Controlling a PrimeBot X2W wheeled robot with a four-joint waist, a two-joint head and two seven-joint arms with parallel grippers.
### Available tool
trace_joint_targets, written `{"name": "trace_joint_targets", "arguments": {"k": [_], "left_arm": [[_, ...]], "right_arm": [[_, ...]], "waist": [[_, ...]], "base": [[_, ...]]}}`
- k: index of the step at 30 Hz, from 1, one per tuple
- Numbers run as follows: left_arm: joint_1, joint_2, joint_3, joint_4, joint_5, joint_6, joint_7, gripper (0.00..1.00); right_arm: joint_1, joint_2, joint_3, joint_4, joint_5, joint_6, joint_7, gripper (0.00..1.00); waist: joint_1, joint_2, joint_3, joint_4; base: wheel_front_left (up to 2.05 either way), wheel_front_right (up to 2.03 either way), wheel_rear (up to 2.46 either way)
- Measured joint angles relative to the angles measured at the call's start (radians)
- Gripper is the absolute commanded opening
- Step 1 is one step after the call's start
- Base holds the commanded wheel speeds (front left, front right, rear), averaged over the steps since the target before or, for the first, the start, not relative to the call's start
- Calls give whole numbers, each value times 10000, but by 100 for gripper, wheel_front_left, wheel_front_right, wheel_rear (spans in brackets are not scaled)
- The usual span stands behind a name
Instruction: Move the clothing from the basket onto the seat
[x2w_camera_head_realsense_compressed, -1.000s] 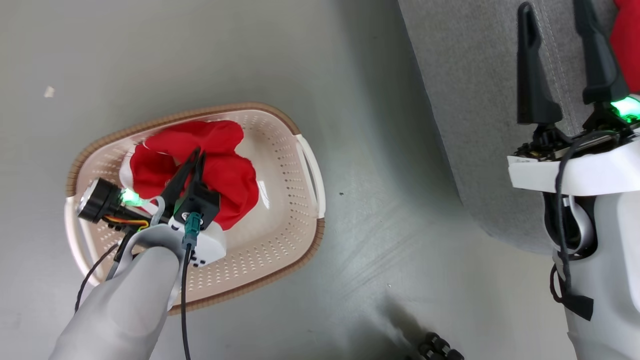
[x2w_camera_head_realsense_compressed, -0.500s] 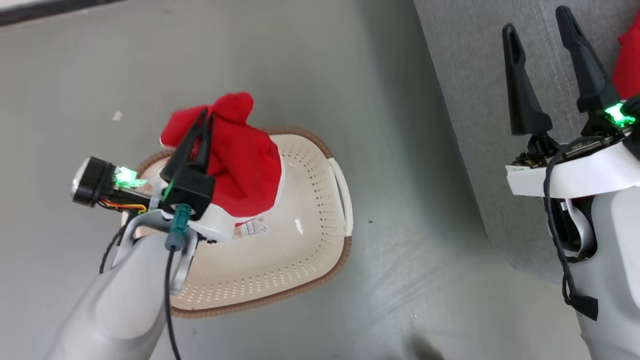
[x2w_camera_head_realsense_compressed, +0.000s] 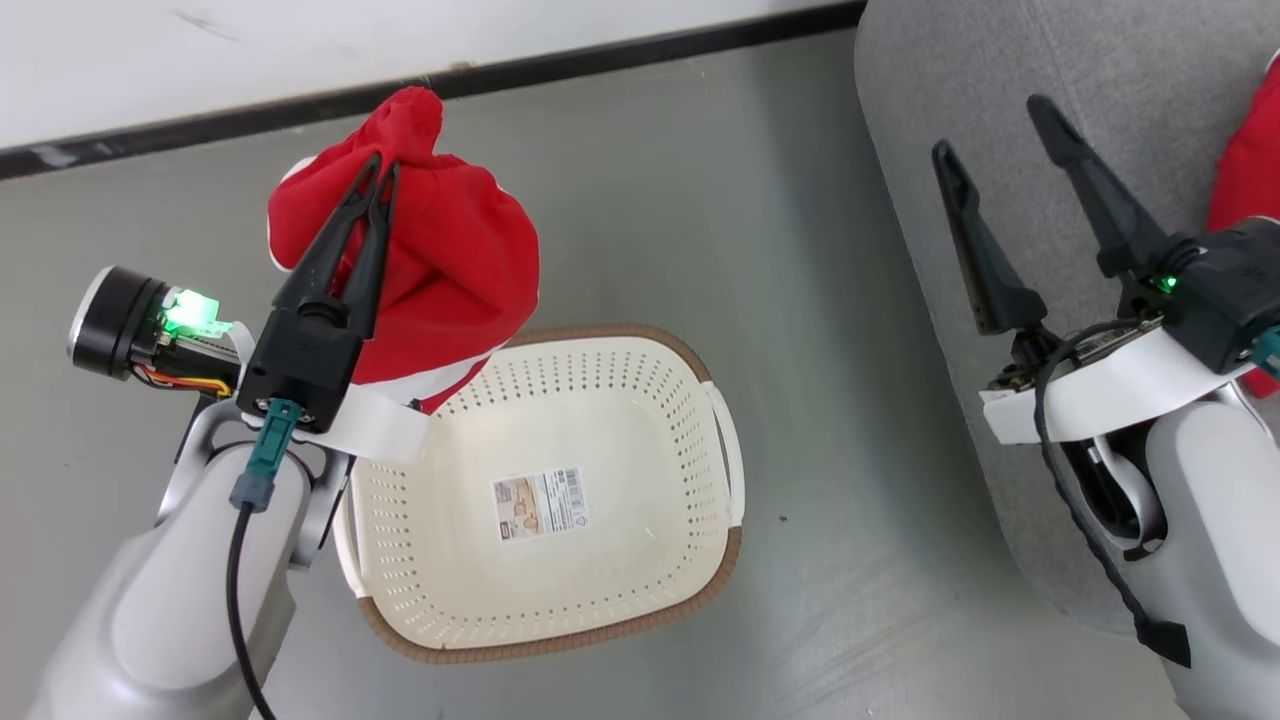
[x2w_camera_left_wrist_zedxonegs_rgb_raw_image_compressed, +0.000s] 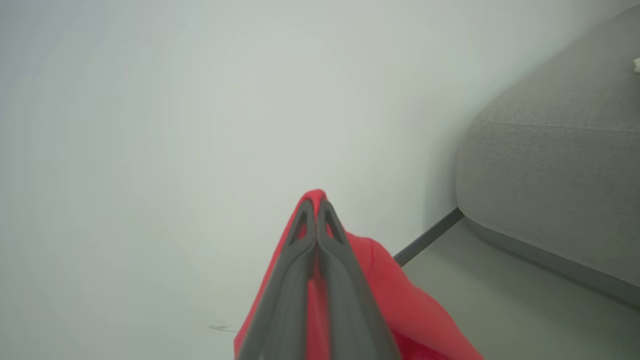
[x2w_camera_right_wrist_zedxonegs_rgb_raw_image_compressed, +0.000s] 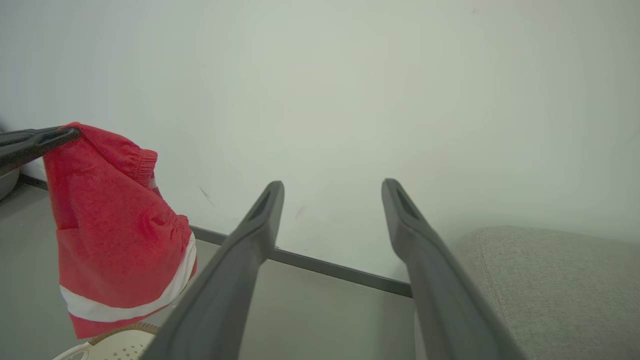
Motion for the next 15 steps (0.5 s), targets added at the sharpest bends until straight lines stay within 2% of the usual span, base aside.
{"name": "trace_joint_targets", "arguments": {"k": [8, 15], "left_arm": [[-35, 255, 267, -773, -430, -385, -15, 0], [-45, 259, 268, -1072, -533, -704, -42, 0]], "right_arm": [[58, -677, 1080, 424, 374, 0, -2, 100], [377, -1312, 2606, 742, 734, 0, 0, 100]], "waist": [[0, 0, -943, 249], [0, 0, -1796, 390]], "base": [[0, 0, 0], [0, 0, 0]]}}
